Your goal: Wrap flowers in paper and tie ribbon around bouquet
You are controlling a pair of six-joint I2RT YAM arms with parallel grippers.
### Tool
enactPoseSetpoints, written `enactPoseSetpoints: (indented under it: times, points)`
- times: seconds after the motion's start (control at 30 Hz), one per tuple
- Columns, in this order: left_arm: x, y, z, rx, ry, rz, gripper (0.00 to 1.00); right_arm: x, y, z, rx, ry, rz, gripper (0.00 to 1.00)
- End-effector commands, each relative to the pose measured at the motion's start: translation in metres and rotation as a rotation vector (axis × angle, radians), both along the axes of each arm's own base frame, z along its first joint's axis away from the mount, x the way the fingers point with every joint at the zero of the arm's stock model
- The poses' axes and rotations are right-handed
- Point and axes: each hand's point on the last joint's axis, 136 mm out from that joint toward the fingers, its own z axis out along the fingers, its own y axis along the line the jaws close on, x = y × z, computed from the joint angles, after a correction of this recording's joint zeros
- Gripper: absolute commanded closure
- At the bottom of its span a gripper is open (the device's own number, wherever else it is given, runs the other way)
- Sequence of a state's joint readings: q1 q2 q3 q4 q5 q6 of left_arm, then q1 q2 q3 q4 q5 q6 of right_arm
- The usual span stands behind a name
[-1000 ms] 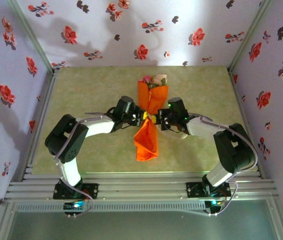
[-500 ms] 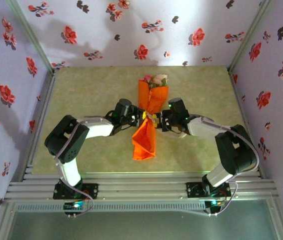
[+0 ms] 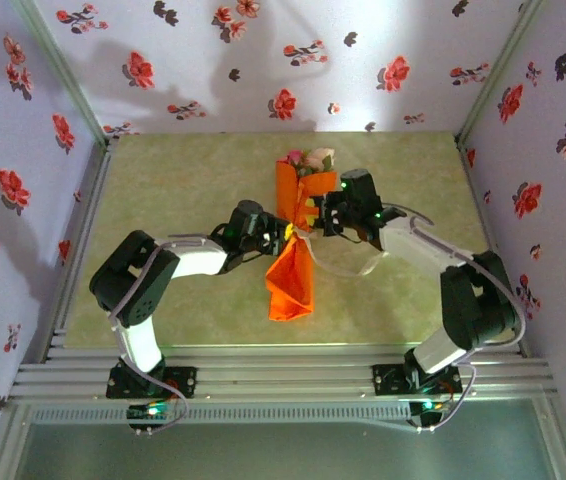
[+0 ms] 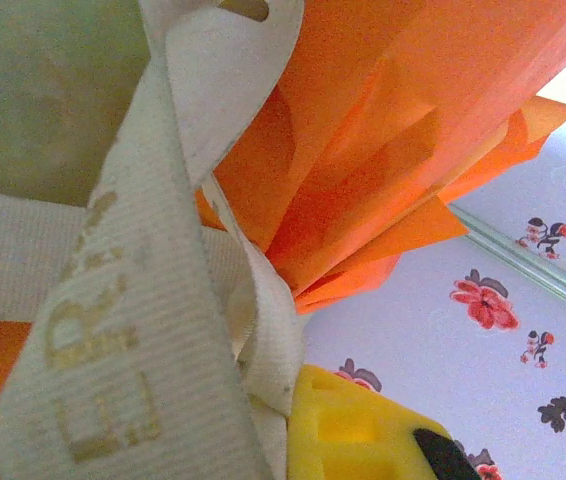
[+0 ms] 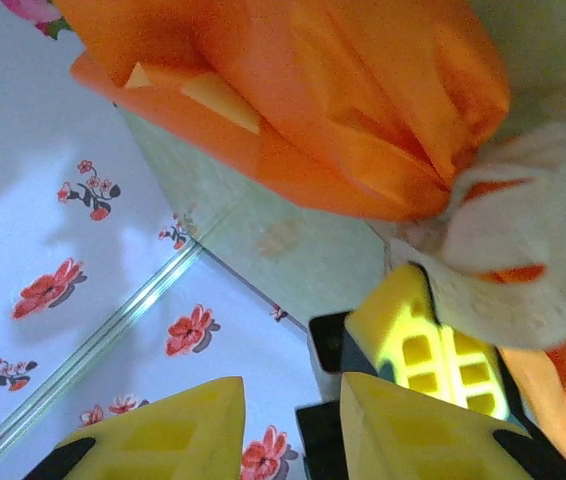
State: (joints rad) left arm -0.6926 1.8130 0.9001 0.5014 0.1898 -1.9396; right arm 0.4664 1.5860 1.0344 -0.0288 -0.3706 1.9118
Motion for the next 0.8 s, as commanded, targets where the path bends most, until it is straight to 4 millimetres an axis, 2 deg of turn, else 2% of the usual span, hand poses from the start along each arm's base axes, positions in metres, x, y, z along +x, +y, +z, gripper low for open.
enactPoseSetpoints:
  times: [0.0, 0.17, 0.37, 0.53, 0.77]
  points:
    - [-0.001, -0.001, 0.009, -0.012, -0.025, 0.01, 1.0, -0.004, 0.003, -0.026, -0.041, 0.106, 0.011, 0.69]
    - [0.0, -0.001, 0.01, -0.011, -0.029, 0.01, 1.0, -0.014, 0.01, -0.036, -0.066, 0.16, 0.007, 0.68]
    - [-0.001, -0.002, 0.009, -0.012, -0.027, 0.01, 1.0, -0.023, 0.005, -0.045, -0.098, 0.188, -0.003, 0.66]
    - [-0.001, -0.003, 0.011, -0.013, -0.03, 0.007, 1.0, -0.026, 0.003, -0.055, -0.103, 0.203, -0.012, 0.64]
    - [-0.003, -0.004, 0.01, -0.012, -0.026, 0.003, 1.0, -0.025, 0.003, -0.058, -0.097, 0.208, -0.022, 0.62]
